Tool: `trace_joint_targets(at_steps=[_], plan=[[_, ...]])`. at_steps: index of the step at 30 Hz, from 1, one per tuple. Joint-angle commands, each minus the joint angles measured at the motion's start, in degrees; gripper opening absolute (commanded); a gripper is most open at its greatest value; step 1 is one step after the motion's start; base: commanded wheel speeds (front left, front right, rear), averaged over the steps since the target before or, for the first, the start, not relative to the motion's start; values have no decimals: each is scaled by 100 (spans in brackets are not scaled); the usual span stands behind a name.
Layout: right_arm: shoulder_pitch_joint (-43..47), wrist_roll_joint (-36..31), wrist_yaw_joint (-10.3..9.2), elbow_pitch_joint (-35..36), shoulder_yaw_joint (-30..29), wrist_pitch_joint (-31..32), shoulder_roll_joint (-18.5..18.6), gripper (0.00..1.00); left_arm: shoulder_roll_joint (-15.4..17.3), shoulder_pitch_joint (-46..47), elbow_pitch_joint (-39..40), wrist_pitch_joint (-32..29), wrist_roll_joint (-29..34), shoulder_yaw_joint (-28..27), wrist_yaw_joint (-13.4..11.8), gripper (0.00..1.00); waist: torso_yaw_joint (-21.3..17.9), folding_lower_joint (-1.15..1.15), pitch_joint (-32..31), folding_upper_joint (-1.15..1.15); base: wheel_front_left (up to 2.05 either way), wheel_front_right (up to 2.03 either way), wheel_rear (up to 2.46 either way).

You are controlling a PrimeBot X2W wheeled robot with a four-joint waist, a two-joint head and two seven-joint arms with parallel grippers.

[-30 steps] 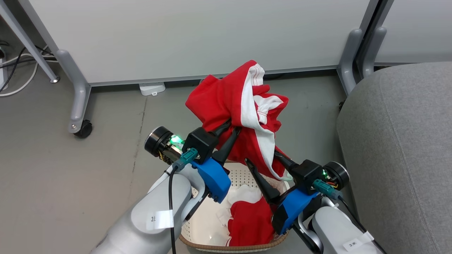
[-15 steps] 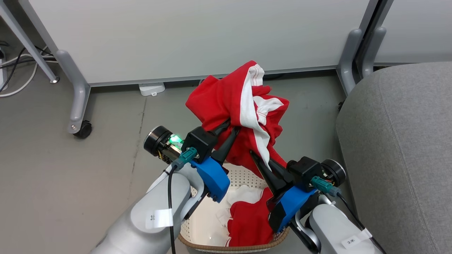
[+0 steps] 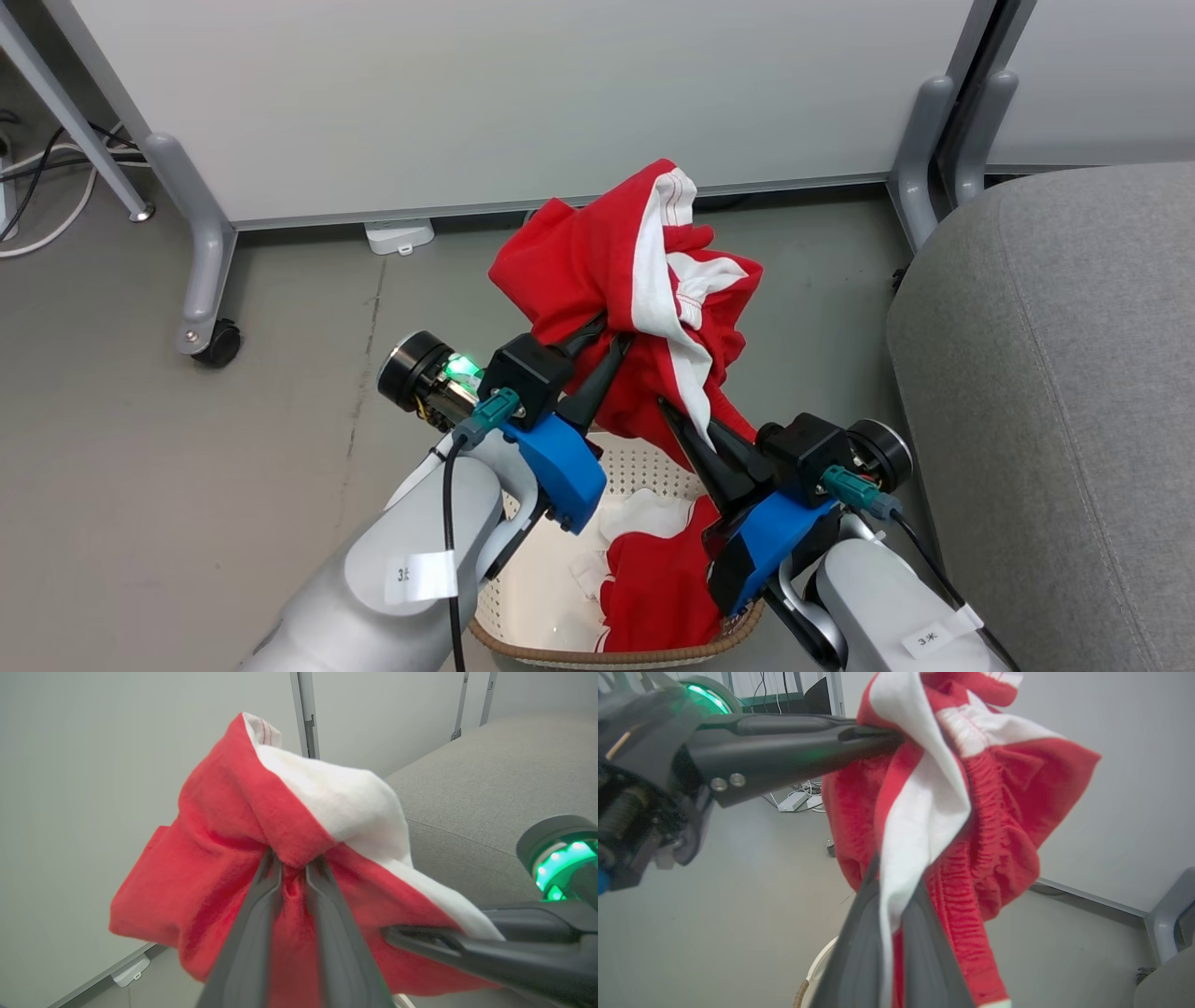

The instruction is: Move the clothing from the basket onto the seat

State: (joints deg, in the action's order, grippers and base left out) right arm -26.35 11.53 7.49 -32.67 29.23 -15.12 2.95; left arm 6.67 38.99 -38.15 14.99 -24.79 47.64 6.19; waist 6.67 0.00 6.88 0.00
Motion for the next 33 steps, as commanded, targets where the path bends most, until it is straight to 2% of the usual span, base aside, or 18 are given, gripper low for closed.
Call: trace_joint_targets(at_steps=[1,6,7,8,24,33], plan=[[-70,14,1,17,9,-6,-10,0,-14,7,-4,29,19,-24,21,0,1,0,3,0,0,0,0],[-86,13,1,29,25,-6,-9,0,-13,18,-20,29,42,-54,34,0,-3,0,16,0,0,0,0],[-84,16,1,34,26,-6,-9,0,-15,18,-24,29,48,-66,35,34,-4,0,19,0,0,0,0],[-82,20,1,40,27,-6,-9,0,-17,18,-27,29,54,-80,33,100,-6,0,22,0,0,0,0],[-14,-18,1,96,-173,-6,-9,0,10,1,40,29,218,-213,7,100,-99,0,140,0,0,0,0],[24,-137,1,258,-623,-6,103,0,69,-51,94,29,309,-237,-1,100,-409,0,315,0,0,0,0]])
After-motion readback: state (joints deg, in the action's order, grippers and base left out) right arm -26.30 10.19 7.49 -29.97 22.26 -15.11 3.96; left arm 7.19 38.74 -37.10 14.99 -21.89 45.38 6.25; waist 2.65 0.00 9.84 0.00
